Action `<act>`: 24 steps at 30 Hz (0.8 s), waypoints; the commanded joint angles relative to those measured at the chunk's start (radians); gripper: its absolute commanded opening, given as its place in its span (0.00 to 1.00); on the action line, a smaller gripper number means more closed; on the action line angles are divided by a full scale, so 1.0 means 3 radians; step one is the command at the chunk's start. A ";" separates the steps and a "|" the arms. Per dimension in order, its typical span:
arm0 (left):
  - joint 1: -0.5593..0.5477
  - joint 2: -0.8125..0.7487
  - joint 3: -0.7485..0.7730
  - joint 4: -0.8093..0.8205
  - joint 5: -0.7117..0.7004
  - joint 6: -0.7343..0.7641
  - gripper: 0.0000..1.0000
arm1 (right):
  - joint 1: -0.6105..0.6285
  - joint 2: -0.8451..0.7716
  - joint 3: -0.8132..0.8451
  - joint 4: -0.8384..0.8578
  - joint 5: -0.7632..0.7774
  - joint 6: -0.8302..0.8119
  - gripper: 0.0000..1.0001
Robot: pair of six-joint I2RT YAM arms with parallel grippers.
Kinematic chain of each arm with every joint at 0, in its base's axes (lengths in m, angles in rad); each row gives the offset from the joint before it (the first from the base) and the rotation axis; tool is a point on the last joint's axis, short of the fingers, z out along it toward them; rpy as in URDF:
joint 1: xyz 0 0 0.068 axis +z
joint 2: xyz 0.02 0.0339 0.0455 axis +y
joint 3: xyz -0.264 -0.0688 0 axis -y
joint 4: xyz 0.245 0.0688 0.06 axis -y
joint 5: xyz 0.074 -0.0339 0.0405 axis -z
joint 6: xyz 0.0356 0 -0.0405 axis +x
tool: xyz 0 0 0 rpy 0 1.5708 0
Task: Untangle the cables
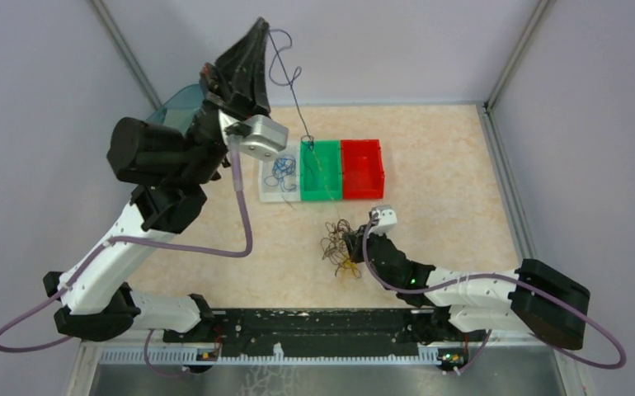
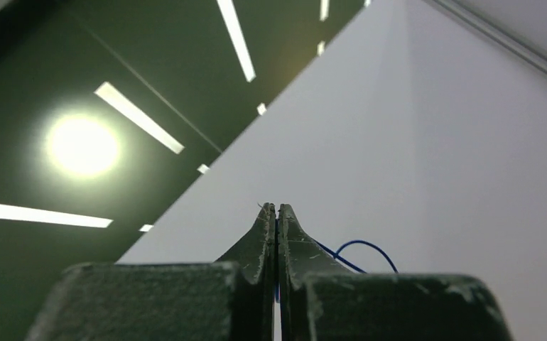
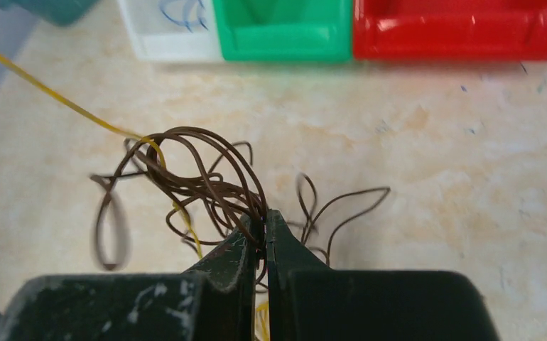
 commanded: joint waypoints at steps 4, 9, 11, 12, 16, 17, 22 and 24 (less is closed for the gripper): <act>-0.0001 0.0057 0.0450 0.1137 0.0066 0.0315 0.00 | -0.0026 0.0356 -0.0067 -0.0331 0.0199 0.0284 0.00; -0.0001 -0.0064 0.0315 0.0714 0.0119 0.0104 0.00 | -0.0026 0.0458 -0.0013 -0.0297 0.0176 0.0243 0.00; -0.0002 -0.0121 0.0161 0.0896 0.0179 0.0200 0.00 | -0.0026 0.0466 0.0043 -0.0395 0.0222 0.0242 0.00; -0.0001 -0.0110 0.0170 0.1028 0.0194 0.0262 0.00 | -0.0025 0.0464 0.0069 -0.0475 0.0279 0.0265 0.00; -0.0001 0.0141 0.0685 0.1380 0.0266 0.0414 0.00 | -0.0026 0.0552 0.0028 -0.0605 0.0363 0.0406 0.00; -0.0001 0.0208 0.0839 0.1418 0.0315 0.0472 0.00 | -0.0026 0.0633 0.0001 -0.0607 0.0366 0.0469 0.00; -0.0001 0.0480 0.1577 0.1349 0.0521 0.0698 0.00 | -0.0026 0.0977 -0.0104 -0.0428 0.0280 0.0693 0.00; -0.0001 0.0504 0.1625 0.1385 0.0648 0.0802 0.00 | -0.0026 0.1041 -0.0113 -0.0398 0.0272 0.0719 0.00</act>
